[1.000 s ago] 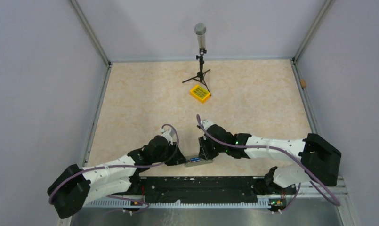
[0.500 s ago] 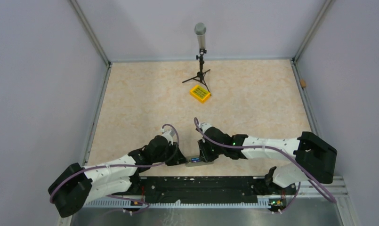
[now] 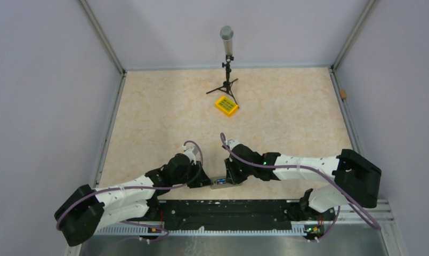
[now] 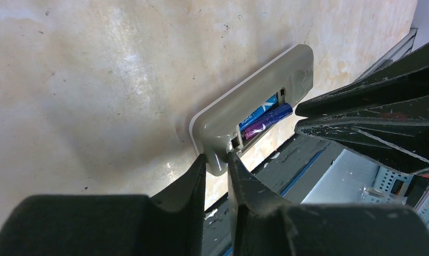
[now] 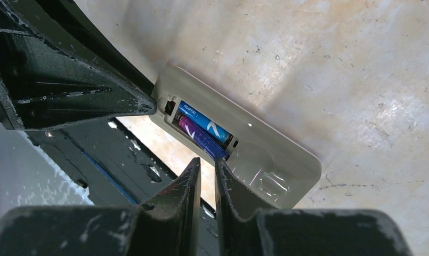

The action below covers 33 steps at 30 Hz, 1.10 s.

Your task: Load the batteries into the remote control

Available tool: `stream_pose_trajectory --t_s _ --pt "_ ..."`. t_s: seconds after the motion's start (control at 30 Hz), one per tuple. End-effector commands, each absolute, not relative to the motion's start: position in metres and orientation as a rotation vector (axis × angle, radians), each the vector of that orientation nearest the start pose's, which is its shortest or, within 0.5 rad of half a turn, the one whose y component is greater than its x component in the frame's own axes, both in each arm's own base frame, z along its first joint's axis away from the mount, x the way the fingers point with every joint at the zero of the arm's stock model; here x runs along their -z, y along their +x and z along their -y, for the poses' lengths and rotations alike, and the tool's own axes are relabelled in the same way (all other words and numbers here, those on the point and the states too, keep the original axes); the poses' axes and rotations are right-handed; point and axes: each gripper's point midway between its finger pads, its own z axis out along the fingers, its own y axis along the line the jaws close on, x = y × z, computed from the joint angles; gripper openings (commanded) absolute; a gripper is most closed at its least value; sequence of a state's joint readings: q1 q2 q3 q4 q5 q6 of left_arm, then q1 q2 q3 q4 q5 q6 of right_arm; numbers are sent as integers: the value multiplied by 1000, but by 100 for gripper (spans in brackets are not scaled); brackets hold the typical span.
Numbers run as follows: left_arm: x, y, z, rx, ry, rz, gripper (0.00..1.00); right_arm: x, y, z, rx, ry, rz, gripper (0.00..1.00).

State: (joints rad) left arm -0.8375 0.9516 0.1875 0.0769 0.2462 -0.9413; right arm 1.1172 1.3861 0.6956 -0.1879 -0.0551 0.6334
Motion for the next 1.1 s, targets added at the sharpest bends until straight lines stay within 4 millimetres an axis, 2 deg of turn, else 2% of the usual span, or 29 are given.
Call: stream_pose_trajectory --t_s 0.0,0.37,0.8,1.07 --pt "-41 114 244 1186 30 -2499 22 -61 112 -326 -829 -651 -2530 14" --pt "-43 114 245 1193 33 -2492 22 -55 114 -324 -796 -644 -2547 13" --pt "-45 114 246 1199 38 -2489 21 -50 110 -331 -823 -669 -2558 11" --pt "-45 114 247 1204 45 -2487 21 -44 108 -333 -773 -706 -2577 10"
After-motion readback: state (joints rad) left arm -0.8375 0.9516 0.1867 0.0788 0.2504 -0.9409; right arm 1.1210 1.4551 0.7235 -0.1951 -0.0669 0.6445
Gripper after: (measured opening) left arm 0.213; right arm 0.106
